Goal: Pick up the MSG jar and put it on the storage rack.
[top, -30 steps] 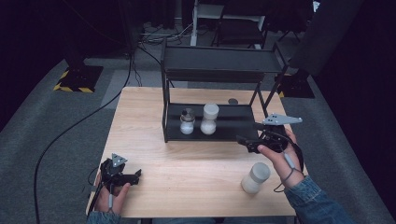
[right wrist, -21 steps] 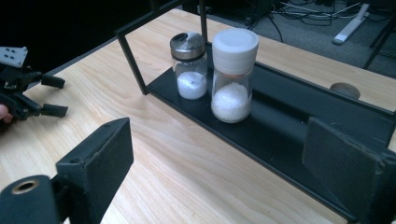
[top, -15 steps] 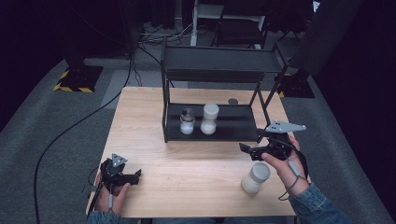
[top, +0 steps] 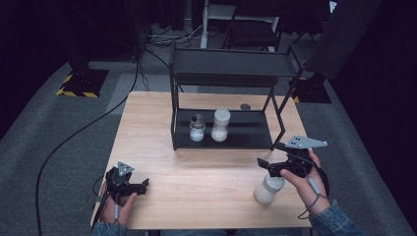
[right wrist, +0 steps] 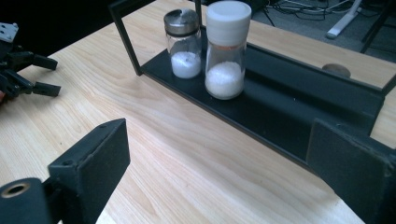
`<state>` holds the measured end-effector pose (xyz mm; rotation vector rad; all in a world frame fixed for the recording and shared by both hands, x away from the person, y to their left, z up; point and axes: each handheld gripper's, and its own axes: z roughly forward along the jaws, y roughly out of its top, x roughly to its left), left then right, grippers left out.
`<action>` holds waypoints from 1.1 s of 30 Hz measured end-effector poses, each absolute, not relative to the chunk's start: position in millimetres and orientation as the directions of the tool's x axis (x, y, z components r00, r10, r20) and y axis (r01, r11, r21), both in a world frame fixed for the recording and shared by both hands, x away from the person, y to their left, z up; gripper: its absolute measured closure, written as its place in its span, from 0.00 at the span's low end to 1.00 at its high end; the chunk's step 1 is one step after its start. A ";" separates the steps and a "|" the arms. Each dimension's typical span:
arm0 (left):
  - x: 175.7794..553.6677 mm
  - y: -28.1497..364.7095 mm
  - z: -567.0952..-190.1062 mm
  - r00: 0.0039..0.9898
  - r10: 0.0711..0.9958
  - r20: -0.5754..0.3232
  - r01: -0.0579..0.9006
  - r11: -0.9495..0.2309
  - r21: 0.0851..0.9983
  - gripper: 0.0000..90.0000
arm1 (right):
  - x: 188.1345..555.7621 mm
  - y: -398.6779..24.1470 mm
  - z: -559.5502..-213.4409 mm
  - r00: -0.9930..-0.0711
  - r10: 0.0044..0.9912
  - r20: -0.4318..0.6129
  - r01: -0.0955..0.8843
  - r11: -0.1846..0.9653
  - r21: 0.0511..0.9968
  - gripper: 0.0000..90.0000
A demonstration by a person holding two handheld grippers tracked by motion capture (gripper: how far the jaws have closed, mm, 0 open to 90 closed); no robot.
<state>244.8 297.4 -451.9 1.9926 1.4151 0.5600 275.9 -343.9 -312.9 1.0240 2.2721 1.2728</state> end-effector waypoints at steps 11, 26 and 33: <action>244.8 297.4 -451.9 0.335 0.942 -0.014 0.677 -0.230 0.699 0.02 | 268.9 -351.5 -331.4 -0.674 0.737 0.044 0.437 0.351 0.828 0.07; 245.0 297.6 -451.6 0.337 0.942 -0.012 0.678 -0.233 0.697 0.02 | 256.2 -358.2 -351.2 -0.672 0.736 0.078 0.465 0.338 0.819 0.07; 245.0 297.6 -451.6 0.336 0.942 -0.012 0.678 -0.233 0.697 0.02 | 249.3 -360.2 -358.9 -0.675 0.733 0.089 0.472 0.336 0.815 0.07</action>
